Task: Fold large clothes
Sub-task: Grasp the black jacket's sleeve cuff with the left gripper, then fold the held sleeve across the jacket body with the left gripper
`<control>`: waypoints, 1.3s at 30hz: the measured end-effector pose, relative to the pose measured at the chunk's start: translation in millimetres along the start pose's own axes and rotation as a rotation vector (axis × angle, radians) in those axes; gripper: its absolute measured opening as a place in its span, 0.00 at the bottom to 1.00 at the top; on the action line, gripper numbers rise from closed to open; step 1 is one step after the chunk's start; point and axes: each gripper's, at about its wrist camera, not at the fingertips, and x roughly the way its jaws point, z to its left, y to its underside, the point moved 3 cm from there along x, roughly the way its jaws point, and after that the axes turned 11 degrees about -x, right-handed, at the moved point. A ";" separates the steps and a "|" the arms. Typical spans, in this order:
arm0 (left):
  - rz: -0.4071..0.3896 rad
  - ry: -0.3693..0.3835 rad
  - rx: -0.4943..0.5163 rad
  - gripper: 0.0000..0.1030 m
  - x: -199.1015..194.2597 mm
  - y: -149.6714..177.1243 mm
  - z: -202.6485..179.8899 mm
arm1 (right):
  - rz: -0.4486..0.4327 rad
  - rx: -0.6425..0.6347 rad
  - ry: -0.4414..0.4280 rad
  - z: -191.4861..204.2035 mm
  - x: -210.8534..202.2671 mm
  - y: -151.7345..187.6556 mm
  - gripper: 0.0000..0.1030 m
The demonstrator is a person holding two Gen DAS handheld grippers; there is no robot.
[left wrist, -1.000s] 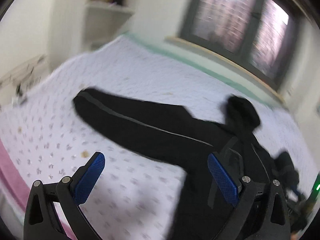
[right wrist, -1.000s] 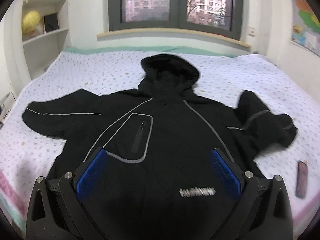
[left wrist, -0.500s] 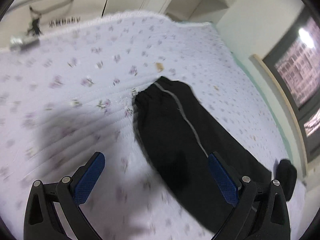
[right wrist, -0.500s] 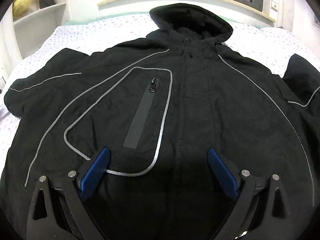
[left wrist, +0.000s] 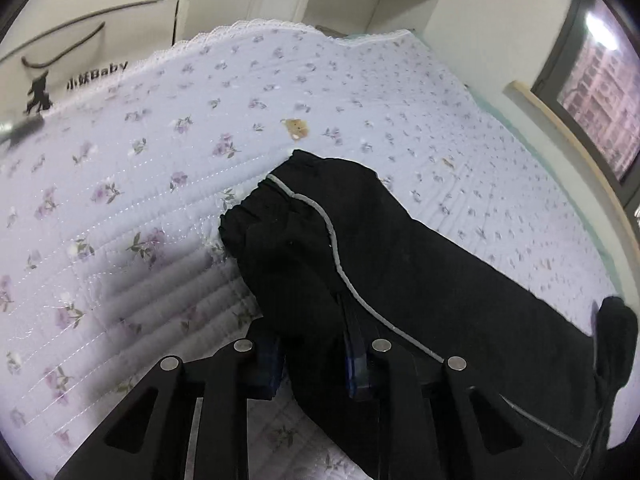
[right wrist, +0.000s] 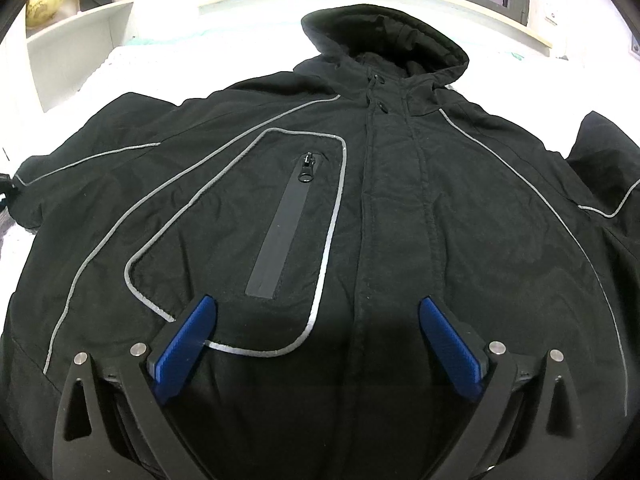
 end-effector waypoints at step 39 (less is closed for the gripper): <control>0.103 0.314 0.778 0.84 -127.8 223.5 -260.9 | 0.109 0.020 -0.032 -86.4 -74.0 19.0 0.97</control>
